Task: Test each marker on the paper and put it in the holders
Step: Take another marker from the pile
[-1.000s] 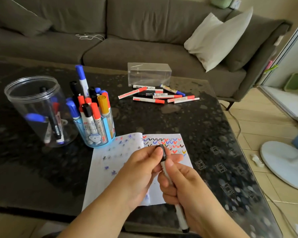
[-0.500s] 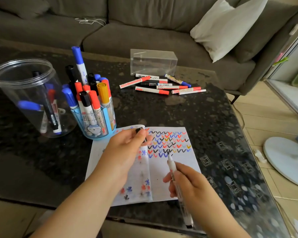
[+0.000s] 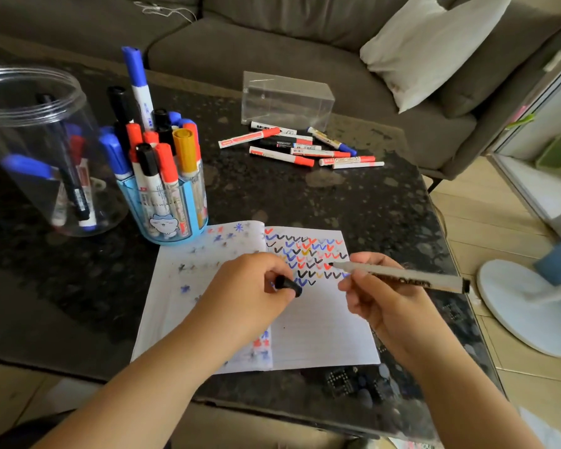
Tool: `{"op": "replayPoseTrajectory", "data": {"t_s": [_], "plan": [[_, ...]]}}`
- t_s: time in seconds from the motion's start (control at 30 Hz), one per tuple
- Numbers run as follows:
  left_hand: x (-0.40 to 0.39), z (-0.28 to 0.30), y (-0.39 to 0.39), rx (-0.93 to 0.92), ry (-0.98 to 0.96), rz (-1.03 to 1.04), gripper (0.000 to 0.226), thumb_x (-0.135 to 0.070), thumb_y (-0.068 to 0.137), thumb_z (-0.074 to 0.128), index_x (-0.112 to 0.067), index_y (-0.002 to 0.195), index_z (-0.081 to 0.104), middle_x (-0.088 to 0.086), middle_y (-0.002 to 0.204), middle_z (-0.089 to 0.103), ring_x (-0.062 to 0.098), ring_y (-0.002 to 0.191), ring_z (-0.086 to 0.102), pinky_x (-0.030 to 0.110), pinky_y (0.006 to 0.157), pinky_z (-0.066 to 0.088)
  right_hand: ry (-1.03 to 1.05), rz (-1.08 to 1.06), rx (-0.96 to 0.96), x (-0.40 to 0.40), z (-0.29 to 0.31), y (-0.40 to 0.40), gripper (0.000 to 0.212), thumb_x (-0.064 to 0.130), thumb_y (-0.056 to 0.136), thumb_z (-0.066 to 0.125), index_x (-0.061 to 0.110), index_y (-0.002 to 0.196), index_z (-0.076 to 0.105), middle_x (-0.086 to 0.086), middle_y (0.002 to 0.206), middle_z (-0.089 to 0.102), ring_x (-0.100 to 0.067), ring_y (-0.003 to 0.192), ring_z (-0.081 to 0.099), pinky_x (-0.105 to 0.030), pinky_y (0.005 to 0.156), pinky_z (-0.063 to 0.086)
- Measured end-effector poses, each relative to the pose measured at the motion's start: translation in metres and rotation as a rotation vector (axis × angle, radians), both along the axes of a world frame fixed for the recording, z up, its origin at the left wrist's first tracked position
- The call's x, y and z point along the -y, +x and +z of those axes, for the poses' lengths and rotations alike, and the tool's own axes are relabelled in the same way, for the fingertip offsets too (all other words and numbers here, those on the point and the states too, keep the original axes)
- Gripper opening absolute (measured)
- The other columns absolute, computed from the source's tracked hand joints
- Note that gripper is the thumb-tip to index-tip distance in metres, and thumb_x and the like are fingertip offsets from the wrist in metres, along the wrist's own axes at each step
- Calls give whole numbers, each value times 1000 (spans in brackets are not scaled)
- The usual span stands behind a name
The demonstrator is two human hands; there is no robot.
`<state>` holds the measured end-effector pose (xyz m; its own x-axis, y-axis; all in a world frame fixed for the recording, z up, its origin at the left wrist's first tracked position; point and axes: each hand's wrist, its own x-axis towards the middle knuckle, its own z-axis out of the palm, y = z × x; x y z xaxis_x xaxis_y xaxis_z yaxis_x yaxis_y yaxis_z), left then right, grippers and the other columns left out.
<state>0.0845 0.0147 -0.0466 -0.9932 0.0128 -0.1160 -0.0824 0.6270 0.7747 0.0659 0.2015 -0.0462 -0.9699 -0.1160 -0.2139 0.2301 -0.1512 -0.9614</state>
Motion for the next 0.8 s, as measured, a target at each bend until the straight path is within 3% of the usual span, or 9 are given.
{"op": "replayPoseTrajectory", "data": {"t_s": [0.1,0.17,0.37,0.6,0.8], "plan": [[-1,-3,1,-42,-148,-106,19,-25,87,63,-33,105,63,-14,100,66,1,86,59,7,71,43,397,30,-146,-1,-9,-9,12,15,94,54,4,90,58,-11,61,63,-16,45,48,-22,44,39],[-2,-5,1,-57,-233,-163,20,-25,90,59,-32,109,59,-13,108,63,2,93,57,13,78,45,504,25,-188,1,-16,-14,14,20,94,54,9,87,59,-8,55,61,-15,43,45,-23,43,37],[-6,-11,-1,-130,-376,-237,26,-34,92,53,-30,118,54,-12,118,58,6,104,53,21,90,46,549,-49,-342,10,-35,-16,14,15,89,61,11,76,67,16,54,59,3,51,51,-8,51,37],[-9,-16,-1,-191,-436,-253,24,-37,95,47,-30,118,52,-11,112,59,9,102,49,24,89,41,538,-124,-371,8,-48,-17,32,6,87,62,8,63,41,12,45,39,-2,41,31,-11,41,24],[-9,-16,0,-202,-437,-236,24,-38,95,46,-31,118,51,-11,113,59,9,103,49,25,90,42,559,-78,-382,8,-50,-18,32,8,87,62,1,65,41,11,47,37,-3,42,30,-13,42,24]]}}
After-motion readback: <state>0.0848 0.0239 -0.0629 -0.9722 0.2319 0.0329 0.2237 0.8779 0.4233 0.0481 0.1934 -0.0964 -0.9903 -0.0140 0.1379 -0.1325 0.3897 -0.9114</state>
